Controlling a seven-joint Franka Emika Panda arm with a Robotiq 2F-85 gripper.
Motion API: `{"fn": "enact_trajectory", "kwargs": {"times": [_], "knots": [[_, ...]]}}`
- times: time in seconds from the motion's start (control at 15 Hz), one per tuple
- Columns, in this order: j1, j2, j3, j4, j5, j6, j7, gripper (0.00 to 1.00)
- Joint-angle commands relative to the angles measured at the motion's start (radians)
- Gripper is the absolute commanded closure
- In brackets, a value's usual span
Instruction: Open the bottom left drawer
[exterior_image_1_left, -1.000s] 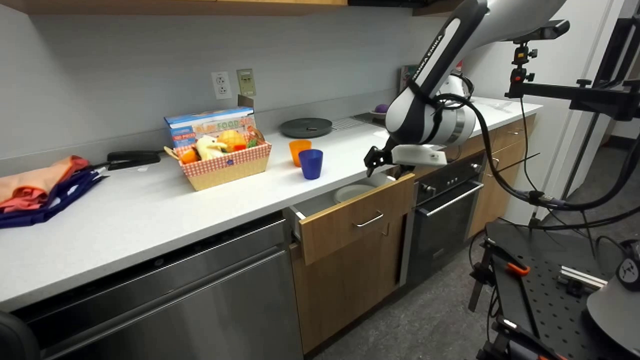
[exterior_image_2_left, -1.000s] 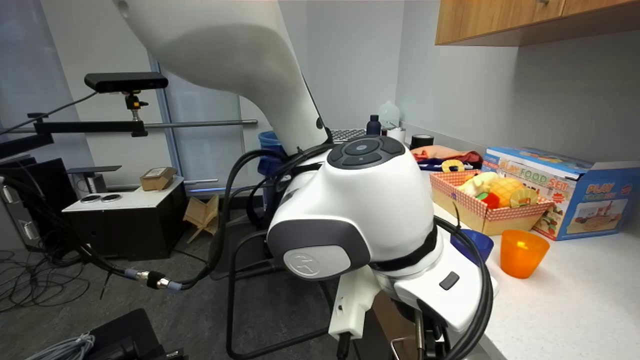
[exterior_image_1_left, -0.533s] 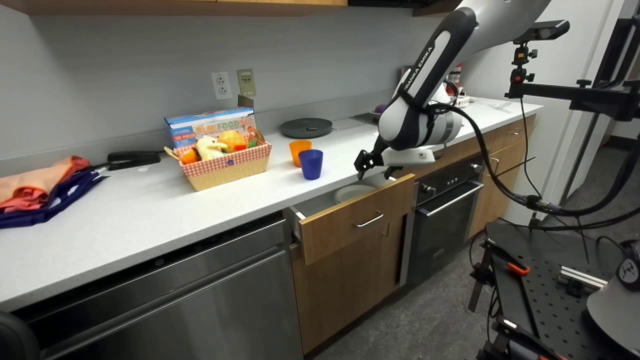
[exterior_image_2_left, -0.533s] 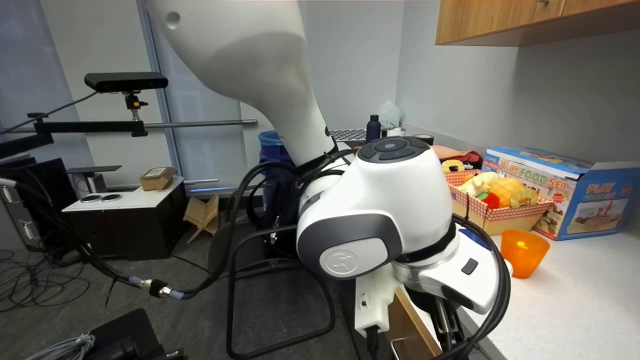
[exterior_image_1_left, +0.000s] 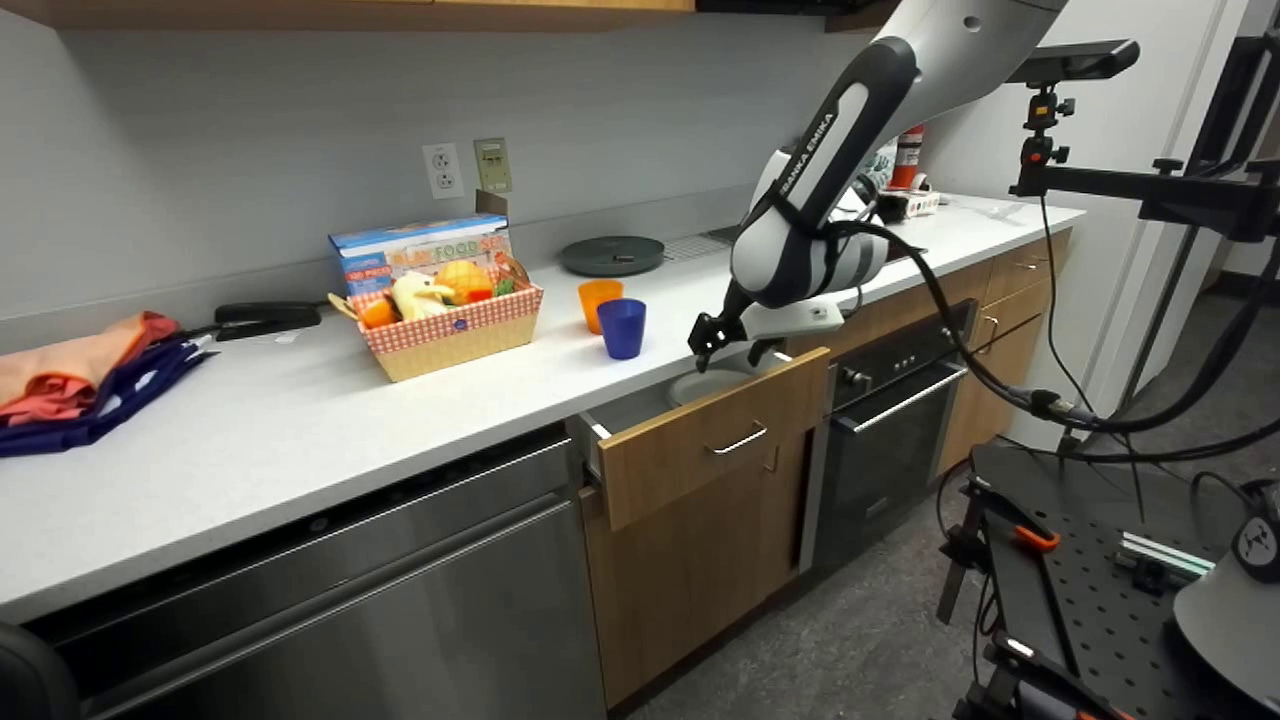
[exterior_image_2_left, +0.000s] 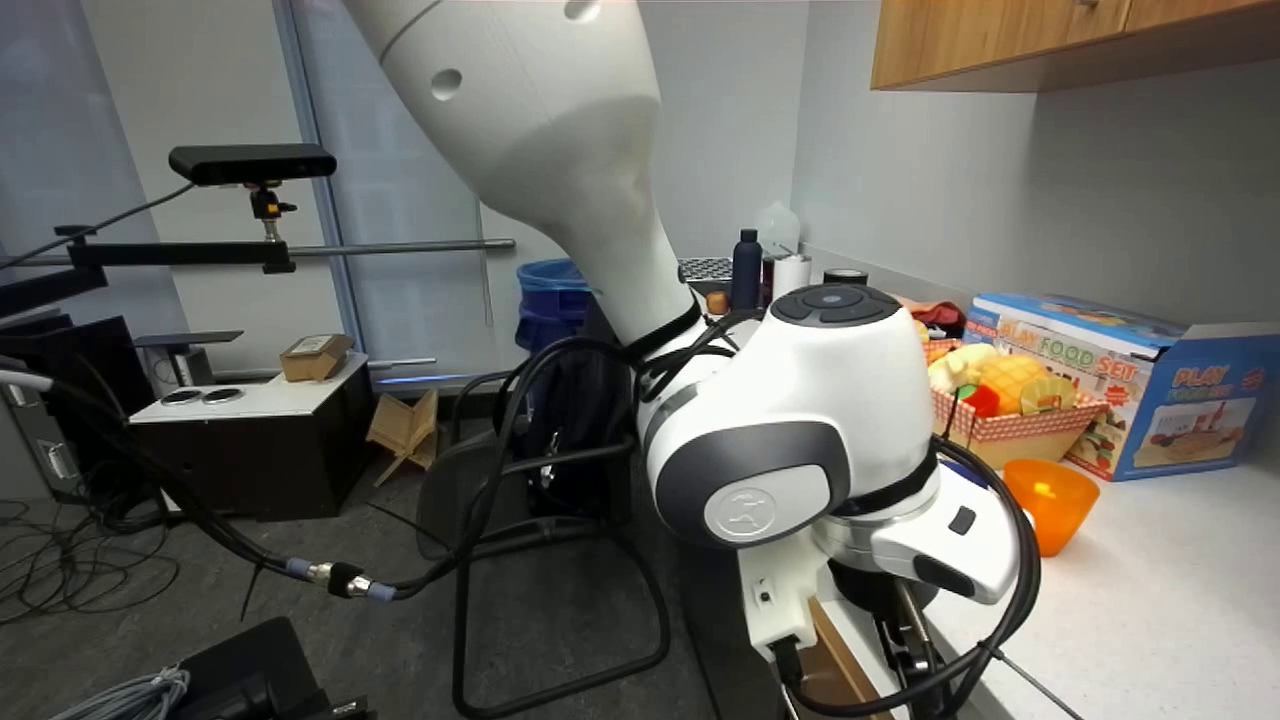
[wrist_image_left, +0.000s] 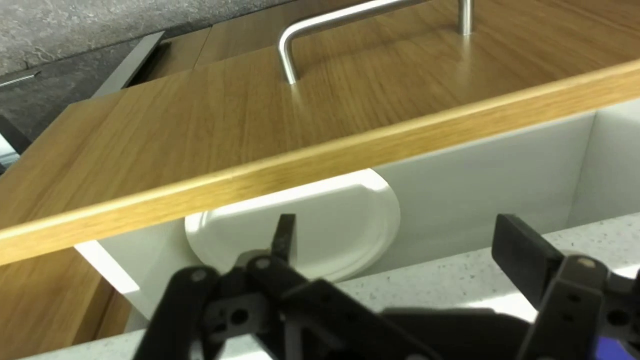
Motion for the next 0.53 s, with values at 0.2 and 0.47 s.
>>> {"fn": "enact_trajectory", "kwargs": {"times": [0.2,0.47], "knots": [[-0.023,0.082,0.014,0.107,-0.017,-0.109,0.007,0.00],[-0.048,0.102,0.031,0.130,-0.007,-0.163,-0.005,0.00]]}}
